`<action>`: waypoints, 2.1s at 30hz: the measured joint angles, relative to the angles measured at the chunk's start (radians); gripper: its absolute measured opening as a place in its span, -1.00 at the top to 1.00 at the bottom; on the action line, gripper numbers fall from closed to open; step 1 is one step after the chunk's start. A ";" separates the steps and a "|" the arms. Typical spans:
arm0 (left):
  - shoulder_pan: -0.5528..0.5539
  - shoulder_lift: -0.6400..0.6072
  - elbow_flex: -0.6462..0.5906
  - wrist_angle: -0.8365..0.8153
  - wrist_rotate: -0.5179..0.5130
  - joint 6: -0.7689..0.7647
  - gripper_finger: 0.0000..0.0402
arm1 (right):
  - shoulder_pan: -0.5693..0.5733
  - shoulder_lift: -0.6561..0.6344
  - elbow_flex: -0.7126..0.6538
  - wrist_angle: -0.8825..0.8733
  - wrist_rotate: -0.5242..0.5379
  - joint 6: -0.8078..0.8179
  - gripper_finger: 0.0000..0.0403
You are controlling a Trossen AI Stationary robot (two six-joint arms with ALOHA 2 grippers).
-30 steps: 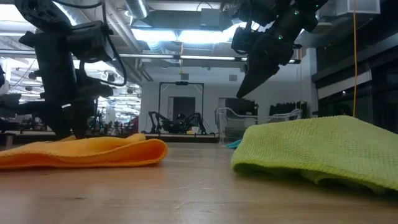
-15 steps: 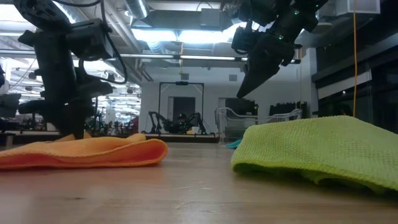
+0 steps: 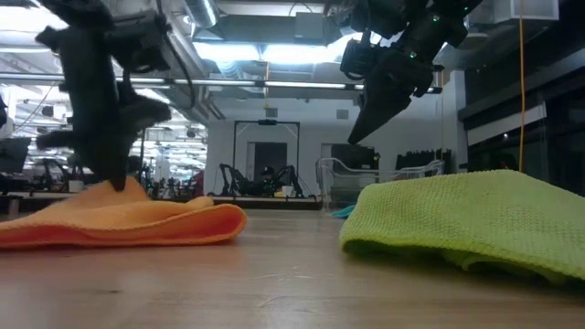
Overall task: Fold microfiber towels
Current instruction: Fold the left yellow microfiber cloth
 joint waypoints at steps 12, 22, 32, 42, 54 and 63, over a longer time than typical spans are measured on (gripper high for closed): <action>-0.017 0.002 0.050 -0.174 0.018 -0.102 1.00 | 0.000 0.000 0.000 -0.009 0.000 0.003 0.61; -0.016 0.003 0.024 -0.178 0.049 -0.163 0.79 | 0.000 0.000 0.000 -0.011 0.000 0.003 0.61; -0.009 0.002 0.046 -0.287 0.040 -0.156 0.42 | 0.000 0.000 0.000 -0.010 0.000 0.003 0.61; -0.011 0.003 0.216 -0.157 -0.029 -0.001 0.41 | 0.000 0.000 0.000 0.003 0.000 0.004 0.61; -0.265 0.227 0.049 0.413 -0.356 0.118 0.43 | 0.000 0.000 0.000 0.003 -0.001 0.007 0.61; -0.377 0.488 0.039 0.514 -0.507 0.081 0.43 | 0.000 0.000 0.000 0.003 -0.001 0.007 0.61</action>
